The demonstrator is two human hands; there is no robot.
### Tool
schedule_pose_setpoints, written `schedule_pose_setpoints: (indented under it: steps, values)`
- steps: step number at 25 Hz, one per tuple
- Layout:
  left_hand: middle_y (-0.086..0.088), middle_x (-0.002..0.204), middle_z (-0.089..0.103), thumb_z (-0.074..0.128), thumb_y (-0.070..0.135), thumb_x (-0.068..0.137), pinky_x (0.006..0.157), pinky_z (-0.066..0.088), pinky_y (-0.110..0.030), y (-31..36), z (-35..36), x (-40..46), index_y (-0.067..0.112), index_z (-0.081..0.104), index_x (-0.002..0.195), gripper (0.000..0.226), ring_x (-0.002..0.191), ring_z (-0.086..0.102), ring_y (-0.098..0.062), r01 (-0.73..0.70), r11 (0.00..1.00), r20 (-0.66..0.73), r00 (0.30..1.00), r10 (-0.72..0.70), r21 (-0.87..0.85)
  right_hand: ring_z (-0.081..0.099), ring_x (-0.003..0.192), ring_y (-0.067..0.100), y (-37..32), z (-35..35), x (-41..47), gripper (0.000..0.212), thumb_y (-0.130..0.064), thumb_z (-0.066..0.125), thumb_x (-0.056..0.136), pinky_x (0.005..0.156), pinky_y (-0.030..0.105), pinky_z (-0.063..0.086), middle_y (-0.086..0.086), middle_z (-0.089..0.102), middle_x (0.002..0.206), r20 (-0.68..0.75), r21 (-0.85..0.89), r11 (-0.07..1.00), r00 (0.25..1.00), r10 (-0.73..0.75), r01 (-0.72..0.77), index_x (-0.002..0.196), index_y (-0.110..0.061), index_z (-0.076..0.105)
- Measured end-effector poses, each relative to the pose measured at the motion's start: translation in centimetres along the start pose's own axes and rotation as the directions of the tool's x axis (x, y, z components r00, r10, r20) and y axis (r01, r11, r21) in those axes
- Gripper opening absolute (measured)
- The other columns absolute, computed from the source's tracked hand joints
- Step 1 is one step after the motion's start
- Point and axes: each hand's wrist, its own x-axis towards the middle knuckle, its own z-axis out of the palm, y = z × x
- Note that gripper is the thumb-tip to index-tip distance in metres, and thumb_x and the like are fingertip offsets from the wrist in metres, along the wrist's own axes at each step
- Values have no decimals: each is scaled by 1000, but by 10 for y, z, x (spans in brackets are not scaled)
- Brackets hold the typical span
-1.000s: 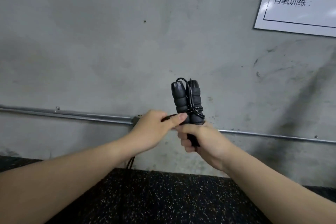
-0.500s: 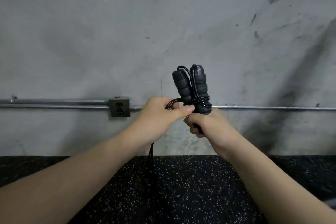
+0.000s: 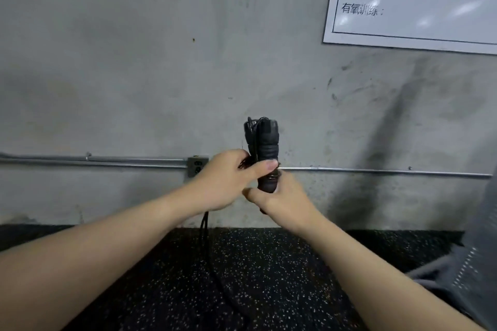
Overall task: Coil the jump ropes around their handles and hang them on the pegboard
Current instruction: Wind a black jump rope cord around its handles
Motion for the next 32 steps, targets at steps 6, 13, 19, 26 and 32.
schedule_pose_setpoints:
  steps: [6, 13, 19, 26, 32]
  values:
    - [9, 45, 41, 57, 98, 57, 46, 28, -29, 13, -24, -50, 14, 64, 86, 89, 40, 33, -10, 37, 963, 127, 992, -3, -268, 72, 83, 33, -47, -28, -51, 19, -16, 74, 81, 68, 31, 56, 17, 71, 81, 359, 515, 838, 933, -23, -178, 97, -7, 69]
    - [-4, 71, 62, 63, 60, 89, 61, 36, -32, 41, -23, -74, 14, 65, 84, 46, 65, 50, -11, -45, 991, -226, 974, 16, -125, 66, 57, 24, -74, -20, -63, 6, 2, 73, 86, 59, 33, 59, 13, 65, 73, 73, 472, 880, 997, 24, -56, 89, -3, 70]
    - [7, 90, 75, 66, 41, 95, 78, 53, -32, 54, -21, -88, 21, 64, 95, 20, 86, 69, -12, -95, 972, -277, 960, 33, -214, 55, 50, 23, -96, -24, -78, 6, 4, 71, 81, 50, 32, 48, 10, 58, 62, -115, 298, 953, 993, -17, 51, 81, 0, 67]
    - [8, 94, 79, 72, 31, 95, 87, 59, -35, 78, -22, -117, 20, 68, 105, 15, 90, 75, -7, -116, 859, -207, 978, 11, -499, 61, 54, 19, -124, -22, -127, 11, -7, 76, 83, 54, 36, 54, 8, 66, 65, -192, 125, 987, 979, -72, 97, 90, -3, 69]
    - [20, 53, 60, 61, 24, 100, 44, 34, -10, 71, -17, -144, 11, 63, 116, 22, 43, 47, 4, 9, 821, 117, 991, 70, -570, 42, 55, 16, -90, -38, -151, 20, -22, 83, 78, 53, 28, 39, 8, 49, 67, 537, 596, 708, 844, 0, -379, 85, -11, 68]
